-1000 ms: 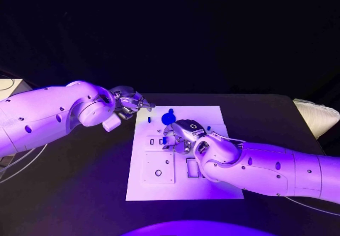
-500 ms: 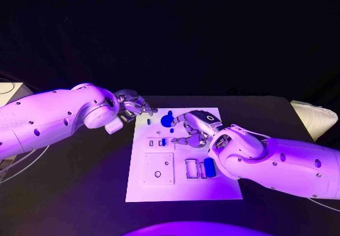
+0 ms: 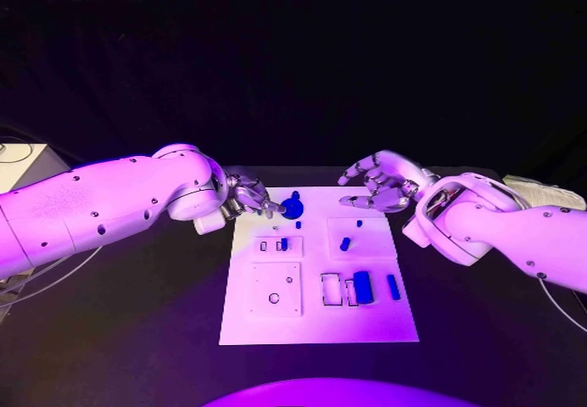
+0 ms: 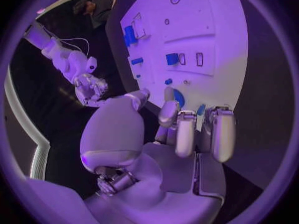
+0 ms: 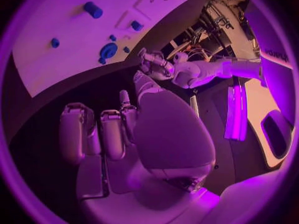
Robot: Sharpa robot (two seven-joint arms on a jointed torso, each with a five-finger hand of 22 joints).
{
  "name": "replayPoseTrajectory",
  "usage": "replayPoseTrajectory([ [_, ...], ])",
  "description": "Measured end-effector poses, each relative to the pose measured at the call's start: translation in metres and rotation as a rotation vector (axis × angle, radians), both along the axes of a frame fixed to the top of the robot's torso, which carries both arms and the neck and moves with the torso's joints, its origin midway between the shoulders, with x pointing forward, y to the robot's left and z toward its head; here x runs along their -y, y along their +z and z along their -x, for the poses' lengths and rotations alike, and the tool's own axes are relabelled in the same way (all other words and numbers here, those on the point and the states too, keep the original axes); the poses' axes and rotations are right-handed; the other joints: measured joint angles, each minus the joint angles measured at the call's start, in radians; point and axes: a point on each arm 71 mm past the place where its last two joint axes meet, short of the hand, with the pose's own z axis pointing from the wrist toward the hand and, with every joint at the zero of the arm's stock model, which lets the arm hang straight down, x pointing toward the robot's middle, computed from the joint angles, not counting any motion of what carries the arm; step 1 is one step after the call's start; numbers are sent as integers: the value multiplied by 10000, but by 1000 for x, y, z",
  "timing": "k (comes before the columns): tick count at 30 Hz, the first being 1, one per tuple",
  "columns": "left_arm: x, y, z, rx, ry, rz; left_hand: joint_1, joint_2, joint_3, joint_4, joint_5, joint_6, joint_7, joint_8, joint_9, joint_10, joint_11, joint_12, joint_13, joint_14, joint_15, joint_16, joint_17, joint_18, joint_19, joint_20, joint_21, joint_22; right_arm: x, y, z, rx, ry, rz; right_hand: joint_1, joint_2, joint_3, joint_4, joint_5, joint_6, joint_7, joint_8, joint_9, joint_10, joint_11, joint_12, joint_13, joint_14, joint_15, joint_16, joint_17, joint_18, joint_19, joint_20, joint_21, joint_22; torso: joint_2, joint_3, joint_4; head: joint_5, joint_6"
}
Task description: Assemble the parts on the task board
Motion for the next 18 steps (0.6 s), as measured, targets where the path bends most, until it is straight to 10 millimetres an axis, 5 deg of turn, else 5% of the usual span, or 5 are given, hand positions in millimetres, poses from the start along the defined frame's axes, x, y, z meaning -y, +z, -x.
replayPoseTrajectory([
  [6, 8, -7, 3, -464, -334, -974, -689, 59, -251, 20, 0, -83, 30, 0, 221, -144, 6, -145, -155, 0, 0, 0, -1, 1, -85, 35, -77, -1, 26, 5, -22, -591, -822, -979, 76, 3, 54, 1, 95, 1, -1, 0, 10, -77, -33, -88, 0, 0, 0, -56, 0, -1, -90, 18, -191, -1, -45, 28, -6, 53, -64],
  [9, 12, -10, 4, -673, -458, -1425, -753, 123, -278, 26, 0, -130, 55, 0, 263, -301, 19, -269, -333, 0, 0, 0, -1, 1, -201, 14, -156, -1, 36, 6, -31, -736, -1196, -1314, 73, 0, 109, 55, -167, -312, 92, 0, -6, -565, 30, -559, 0, 0, -1, -252, -1, 240, -468, 37, -814, 5, -52, 35, -4, 60, -89],
  [18, 23, -17, 8, -1084, -811, -2298, -782, 152, -314, 9, 0, -130, 55, -37, 282, -300, 19, -268, -365, 0, 0, 0, -1, 1, -200, 15, -156, -2, 49, 12, -49, -740, -1799, -1864, -5, -78, 109, 55, -199, -505, 179, 0, -8, -767, 91, -776, -173, 1, 72, -361, -1, 239, -686, 95, -1302, 7, -83, 35, -12, 78, -206],
])
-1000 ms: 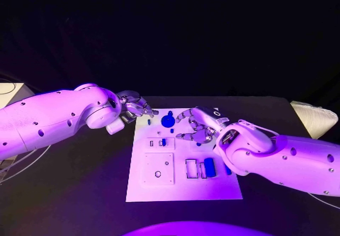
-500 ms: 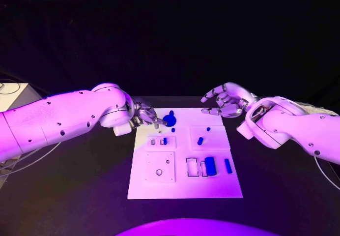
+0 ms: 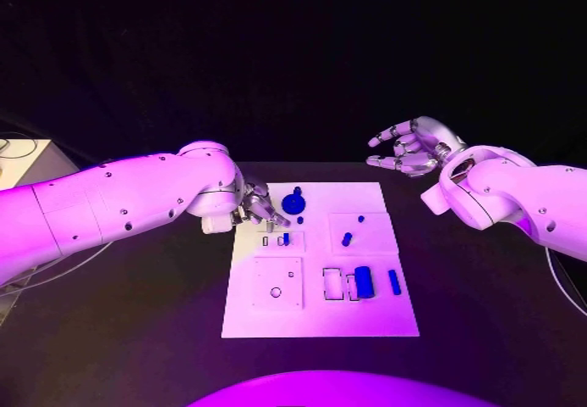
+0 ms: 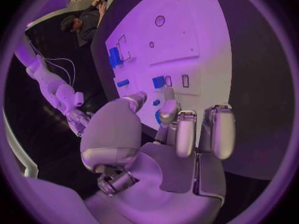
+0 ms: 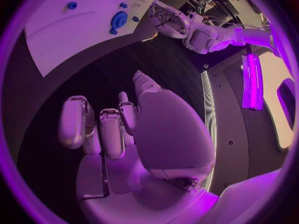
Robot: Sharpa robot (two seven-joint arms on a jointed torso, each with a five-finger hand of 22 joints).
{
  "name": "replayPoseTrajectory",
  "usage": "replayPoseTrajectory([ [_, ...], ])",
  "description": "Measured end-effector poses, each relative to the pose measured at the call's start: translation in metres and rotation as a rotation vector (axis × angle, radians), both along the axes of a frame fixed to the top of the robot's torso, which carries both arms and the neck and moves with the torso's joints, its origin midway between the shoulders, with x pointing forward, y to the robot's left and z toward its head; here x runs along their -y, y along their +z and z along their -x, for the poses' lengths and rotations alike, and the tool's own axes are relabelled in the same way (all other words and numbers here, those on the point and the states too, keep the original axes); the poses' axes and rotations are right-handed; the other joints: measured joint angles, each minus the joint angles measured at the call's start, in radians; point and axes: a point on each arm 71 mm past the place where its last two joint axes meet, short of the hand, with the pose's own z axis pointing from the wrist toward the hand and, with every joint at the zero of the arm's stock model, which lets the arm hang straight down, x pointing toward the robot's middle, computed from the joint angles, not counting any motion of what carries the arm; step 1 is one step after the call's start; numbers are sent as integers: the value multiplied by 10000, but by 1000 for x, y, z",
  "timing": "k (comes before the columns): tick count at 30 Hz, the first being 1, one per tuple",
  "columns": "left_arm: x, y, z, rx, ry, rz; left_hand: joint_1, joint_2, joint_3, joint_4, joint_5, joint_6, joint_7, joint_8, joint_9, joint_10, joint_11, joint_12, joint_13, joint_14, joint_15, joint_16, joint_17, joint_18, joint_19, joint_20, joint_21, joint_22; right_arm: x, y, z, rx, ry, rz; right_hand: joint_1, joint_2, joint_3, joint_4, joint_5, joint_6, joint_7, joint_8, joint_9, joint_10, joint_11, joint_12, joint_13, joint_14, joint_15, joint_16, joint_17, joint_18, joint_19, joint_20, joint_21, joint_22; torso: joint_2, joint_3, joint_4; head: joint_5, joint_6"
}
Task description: Assemble the parts on the task board
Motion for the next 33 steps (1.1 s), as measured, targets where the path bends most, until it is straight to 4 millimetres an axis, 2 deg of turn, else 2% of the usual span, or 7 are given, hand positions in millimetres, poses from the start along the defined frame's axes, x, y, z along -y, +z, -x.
replayPoseTrajectory([
  [5, 4, -6, 2, -218, -148, -280, -10, 10, 0, 0, 0, -35, 35, 0, 0, -37, 37, -35, -31, 0, 0, 0, 0, -1, 0, 0, 0, -1, 0, 2, -4, 48, -115, -129, 0, 0, 0, 0, 0, -84, 13, 0, 0, -150, 27, -116, -116, 0, 0, -104, 0, 1, -133, 10, -219, -1, -12, -3, -17, -6, -42],
  [7, 5, -8, 2, -281, -177, -364, -10, 10, 0, 0, 0, -57, 12, 0, 11, -36, 36, -35, -45, 0, 0, 0, -1, -1, 0, 0, 0, -1, 0, 2, -5, 69, -150, -169, 0, 0, 0, 0, 0, -89, 18, 0, 0, -155, 26, -171, -166, 0, 0, -143, 0, 150, -133, 11, -277, -1, -17, -5, -21, -7, -57],
  [8, 5, -9, 2, -302, -186, -389, -10, 10, 0, 0, 0, -71, -1, 0, 14, -38, 33, -35, -44, 0, 0, 0, -1, 0, 0, 0, 0, -1, 0, 2, -5, 75, -163, -184, 0, 0, 0, 0, 0, -89, 18, 0, 0, -181, 0, -171, -182, 0, 0, -145, 0, 156, -161, 38, -277, -1, -19, -5, -26, -7, -69],
  [24, 18, -12, 0, -320, -338, -396, 47, 66, 32, -32, 0, -106, 34, -39, 91, -70, 1, -35, -44, 0, 0, 0, -2, 0, -21, 23, 0, -2, -6, 3, -8, 92, -217, -260, 0, 0, 0, 0, 0, -128, -15, 0, 8, -232, 18, -210, -207, 0, 0, -145, 0, 156, -204, 10, -343, -3, -53, 2, -43, -30, -204],
  [33, 19, -14, -3, -293, -298, -380, 175, 127, 74, -73, 0, -106, 34, -39, 155, -70, 1, -35, -43, 0, 0, 0, -3, 0, -24, 26, 0, -2, -9, 2, -9, 2, -219, -209, 1, 0, 0, 1, 0, -128, -15, 0, 18, -232, 18, -210, -225, 0, -1, -184, -1, 156, -204, 10, -396, -5, -70, 25, -46, -65, -273],
])
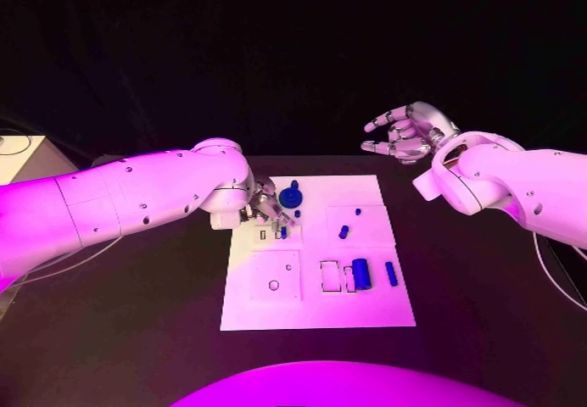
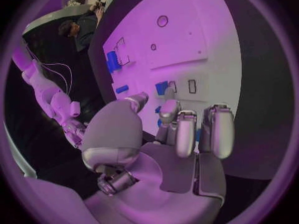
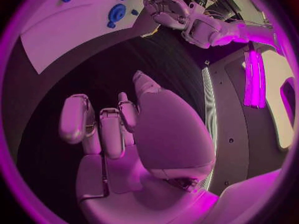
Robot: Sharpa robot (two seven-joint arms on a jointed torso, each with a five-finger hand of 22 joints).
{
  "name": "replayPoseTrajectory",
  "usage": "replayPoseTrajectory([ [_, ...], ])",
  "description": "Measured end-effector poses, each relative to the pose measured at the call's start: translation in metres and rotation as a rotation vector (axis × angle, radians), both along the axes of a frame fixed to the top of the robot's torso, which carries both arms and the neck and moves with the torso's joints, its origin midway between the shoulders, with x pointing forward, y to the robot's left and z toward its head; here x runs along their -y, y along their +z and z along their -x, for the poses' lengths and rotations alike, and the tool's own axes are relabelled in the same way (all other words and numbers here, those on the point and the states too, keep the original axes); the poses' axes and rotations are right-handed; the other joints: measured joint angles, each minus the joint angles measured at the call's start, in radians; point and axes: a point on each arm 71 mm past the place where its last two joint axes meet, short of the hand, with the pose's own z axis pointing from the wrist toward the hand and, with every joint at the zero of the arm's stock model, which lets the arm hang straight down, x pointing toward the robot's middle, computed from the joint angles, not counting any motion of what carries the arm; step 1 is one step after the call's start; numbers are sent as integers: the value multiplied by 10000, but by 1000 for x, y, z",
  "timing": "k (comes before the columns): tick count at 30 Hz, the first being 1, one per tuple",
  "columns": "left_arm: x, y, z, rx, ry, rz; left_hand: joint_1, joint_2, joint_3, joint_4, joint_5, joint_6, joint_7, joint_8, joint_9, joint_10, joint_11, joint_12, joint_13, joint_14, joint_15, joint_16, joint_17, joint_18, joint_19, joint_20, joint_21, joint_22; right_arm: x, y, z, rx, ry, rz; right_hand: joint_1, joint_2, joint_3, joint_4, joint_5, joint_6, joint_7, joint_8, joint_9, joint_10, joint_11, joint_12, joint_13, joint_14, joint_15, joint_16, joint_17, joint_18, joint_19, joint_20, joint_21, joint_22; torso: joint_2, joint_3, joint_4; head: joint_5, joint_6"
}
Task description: Assemble the parts on the task board
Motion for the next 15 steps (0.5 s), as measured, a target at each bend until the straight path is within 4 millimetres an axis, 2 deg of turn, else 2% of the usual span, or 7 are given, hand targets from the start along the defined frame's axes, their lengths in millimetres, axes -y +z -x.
replayPoseTrajectory([
  [15, -2, -9, -3, -93, 100, -106, 148, 56, 109, -50, 0, 0, 0, 0, 56, -35, 35, 0, 0, 0, 0, 0, -1, 0, 1, 0, 0, 0, -1, -1, 0, -105, 15, 74, 0, 0, 28, 28, 0, -32, 32, 40, -1, 0, 0, 0, 0, 0, 0, 0, 0, 0, 0, 0, 0, -2, -37, 12, -11, -29, -119],
])
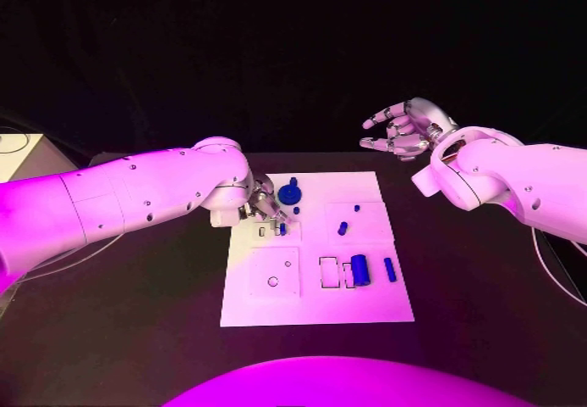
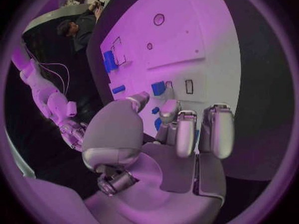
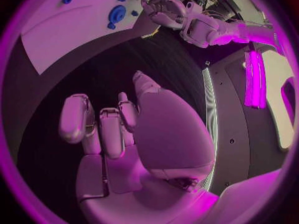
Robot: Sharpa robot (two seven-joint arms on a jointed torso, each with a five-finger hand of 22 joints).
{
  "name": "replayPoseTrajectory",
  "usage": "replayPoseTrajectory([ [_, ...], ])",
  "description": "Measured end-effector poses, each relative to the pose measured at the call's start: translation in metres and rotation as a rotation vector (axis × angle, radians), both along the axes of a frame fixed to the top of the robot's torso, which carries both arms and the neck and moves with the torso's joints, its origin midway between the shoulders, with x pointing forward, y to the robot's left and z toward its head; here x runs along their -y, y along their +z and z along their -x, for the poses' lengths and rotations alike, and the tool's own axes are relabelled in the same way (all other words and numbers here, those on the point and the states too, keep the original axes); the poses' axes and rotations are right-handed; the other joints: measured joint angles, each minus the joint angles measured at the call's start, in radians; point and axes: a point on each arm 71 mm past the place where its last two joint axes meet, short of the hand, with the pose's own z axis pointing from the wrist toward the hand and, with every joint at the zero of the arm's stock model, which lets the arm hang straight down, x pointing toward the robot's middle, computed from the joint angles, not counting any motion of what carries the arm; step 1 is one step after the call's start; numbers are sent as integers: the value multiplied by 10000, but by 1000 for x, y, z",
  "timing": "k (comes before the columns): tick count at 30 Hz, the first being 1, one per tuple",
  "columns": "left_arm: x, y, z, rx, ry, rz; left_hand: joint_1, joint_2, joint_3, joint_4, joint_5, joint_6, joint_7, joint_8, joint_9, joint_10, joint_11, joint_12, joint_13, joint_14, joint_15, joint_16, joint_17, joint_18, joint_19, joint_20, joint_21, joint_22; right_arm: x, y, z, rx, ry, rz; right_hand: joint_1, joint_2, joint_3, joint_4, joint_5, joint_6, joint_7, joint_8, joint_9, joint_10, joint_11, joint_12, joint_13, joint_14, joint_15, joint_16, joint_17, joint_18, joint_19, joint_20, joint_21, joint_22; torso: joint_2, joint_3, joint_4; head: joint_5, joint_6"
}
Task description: Assemble the parts on the task board
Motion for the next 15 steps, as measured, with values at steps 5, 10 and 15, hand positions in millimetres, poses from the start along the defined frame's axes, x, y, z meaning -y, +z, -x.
replayPoseTrajectory([
  [5, 1, -2, 0, -31, 5, 24, 80, 1, 1, -1, 0, 0, 0, 0, 13, 0, 0, 0, 0, 0, 0, 0, 0, 1, 1, -1, 0, 0, -1, 0, 0, -19, 20, 15, 0, 0, 0, 0, 0, 0, 0, 0, 0, 0, 0, 0, 0, 0, 0, 0, 0, 0, 0, 0, 0, -1, -12, 7, 2, -7, -28],
  [10, 1, -5, 0, -60, 0, 99, 132, 31, 97, -15, 0, -36, 36, -51, 32, -3, 3, -59, -60, 0, 0, 0, 0, 0, -30, 30, -45, -1, -3, 0, -1, -38, 63, 21, -43, 44, 0, 0, 0, 0, 0, 0, 8, 0, 0, 0, 0, 0, 0, 0, 8, 0, 0, 0, 0, -1, -21, 12, 3, 5, -48],
  [15, 2, -5, 1, -54, 1, 199, 297, 31, 246, -80, 0, -36, 37, -95, 78, -72, -1, -59, -65, 0, 0, 0, -1, 0, -29, 30, -45, -1, -5, -1, -1, -49, 111, 32, -43, 43, 0, 0, 0, 0, 0, 0, 8, 0, 0, 0, 3, 0, 0, 0, 8, -1, 0, 0, 0, -1, -31, 18, -1, 12, -60],
])
